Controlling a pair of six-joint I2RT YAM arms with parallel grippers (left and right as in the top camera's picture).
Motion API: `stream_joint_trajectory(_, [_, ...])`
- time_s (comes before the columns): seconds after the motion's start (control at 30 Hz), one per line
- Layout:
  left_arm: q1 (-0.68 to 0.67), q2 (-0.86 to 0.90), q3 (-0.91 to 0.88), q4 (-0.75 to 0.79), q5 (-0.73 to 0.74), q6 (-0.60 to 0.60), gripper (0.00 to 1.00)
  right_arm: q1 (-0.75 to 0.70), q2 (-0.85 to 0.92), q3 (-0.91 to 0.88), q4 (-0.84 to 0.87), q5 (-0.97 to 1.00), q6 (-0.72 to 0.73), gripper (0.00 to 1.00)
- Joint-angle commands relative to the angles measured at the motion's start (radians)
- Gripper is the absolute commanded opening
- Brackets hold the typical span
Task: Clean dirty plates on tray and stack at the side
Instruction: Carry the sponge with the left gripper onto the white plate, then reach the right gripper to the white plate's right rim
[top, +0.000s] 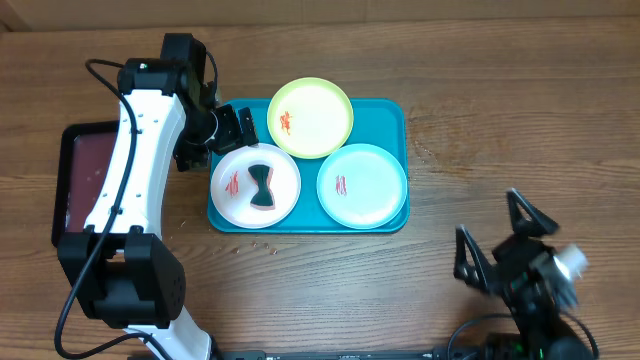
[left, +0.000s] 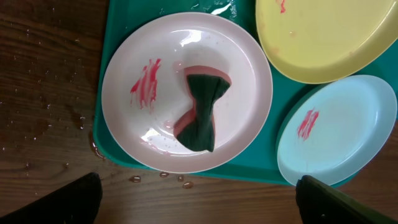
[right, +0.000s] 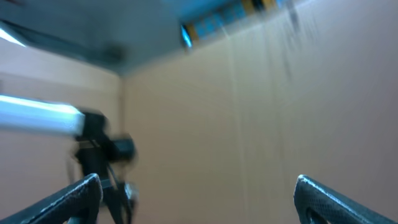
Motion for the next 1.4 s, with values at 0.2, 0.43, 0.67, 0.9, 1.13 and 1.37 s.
stream_joint_trajectory(0.2, [-0.004,-0.005,-0.007,0.001,0.001,0.009,1.00,-0.003,0.045,0.297,-0.182,0.077,-0.051,1.00])
stream_joint_trajectory(0.43, [-0.004,-0.005,-0.007,0.001,0.001,0.009,0.99,-0.003,0.396,0.876,-0.945,0.055,-0.303,1.00])
stream_joint_trajectory(0.67, [-0.004,-0.005,-0.007,0.001,0.001,0.009,1.00,-0.003,0.830,1.376,-1.384,-0.357,-0.283,1.00])
stream_joint_trajectory(0.9, [-0.004,-0.005,-0.007,0.001,0.001,0.009,1.00,0.018,1.067,1.419,-1.195,-0.704,-0.104,1.00])
stream_joint_trajectory(1.13, [-0.004,-0.005,-0.007,0.001,0.001,0.009,1.00,0.245,1.141,1.423,-1.399,-0.036,-0.097,1.00])
stream_joint_trajectory(1.37, [-0.004,-0.005,-0.007,0.001,0.001,0.009,1.00,0.471,1.371,1.493,-1.671,0.230,-0.052,1.00])
